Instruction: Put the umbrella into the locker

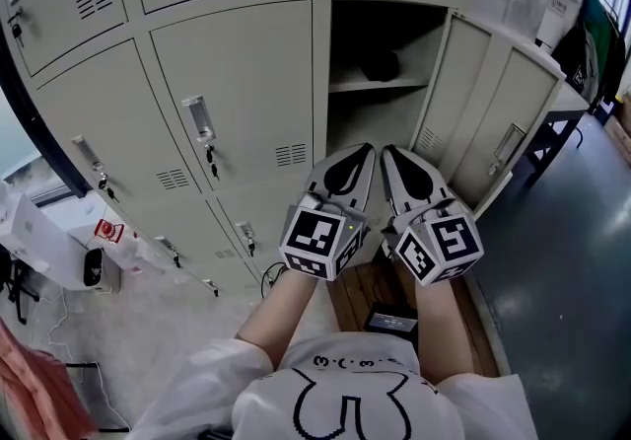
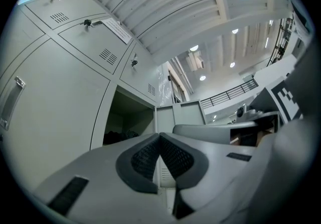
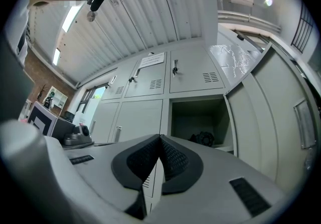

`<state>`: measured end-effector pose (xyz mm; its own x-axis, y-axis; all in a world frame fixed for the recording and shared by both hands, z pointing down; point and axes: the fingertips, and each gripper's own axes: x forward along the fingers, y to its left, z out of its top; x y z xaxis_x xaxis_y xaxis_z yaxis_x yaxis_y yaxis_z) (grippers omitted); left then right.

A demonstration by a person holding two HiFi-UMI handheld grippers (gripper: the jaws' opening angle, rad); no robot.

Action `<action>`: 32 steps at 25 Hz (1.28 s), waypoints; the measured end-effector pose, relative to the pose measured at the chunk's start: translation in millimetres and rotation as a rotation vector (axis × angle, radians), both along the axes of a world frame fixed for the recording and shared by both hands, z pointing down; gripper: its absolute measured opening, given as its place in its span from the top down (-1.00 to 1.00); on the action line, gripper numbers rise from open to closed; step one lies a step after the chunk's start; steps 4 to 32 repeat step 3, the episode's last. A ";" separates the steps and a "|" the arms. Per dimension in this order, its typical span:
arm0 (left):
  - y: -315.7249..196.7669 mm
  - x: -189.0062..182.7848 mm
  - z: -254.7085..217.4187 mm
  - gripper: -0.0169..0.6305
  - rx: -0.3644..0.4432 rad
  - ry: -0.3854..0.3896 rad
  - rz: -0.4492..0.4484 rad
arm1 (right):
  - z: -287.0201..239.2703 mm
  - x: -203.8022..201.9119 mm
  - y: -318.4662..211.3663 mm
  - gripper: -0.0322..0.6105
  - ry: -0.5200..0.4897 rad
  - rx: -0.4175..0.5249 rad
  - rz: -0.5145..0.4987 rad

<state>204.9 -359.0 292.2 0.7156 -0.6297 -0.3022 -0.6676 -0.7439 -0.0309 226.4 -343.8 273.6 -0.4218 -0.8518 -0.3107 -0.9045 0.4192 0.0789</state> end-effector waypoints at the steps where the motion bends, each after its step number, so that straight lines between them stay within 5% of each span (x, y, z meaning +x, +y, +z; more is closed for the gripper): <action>1: 0.6 0.0 -0.7 0.95 0.003 0.000 0.001 | 0.3 -0.4 0.0 0.95 0.001 -0.001 0.001; 32: 1.7 -0.4 -2.0 0.95 0.007 0.001 0.002 | 1.2 -1.1 0.1 0.95 0.003 -0.004 0.002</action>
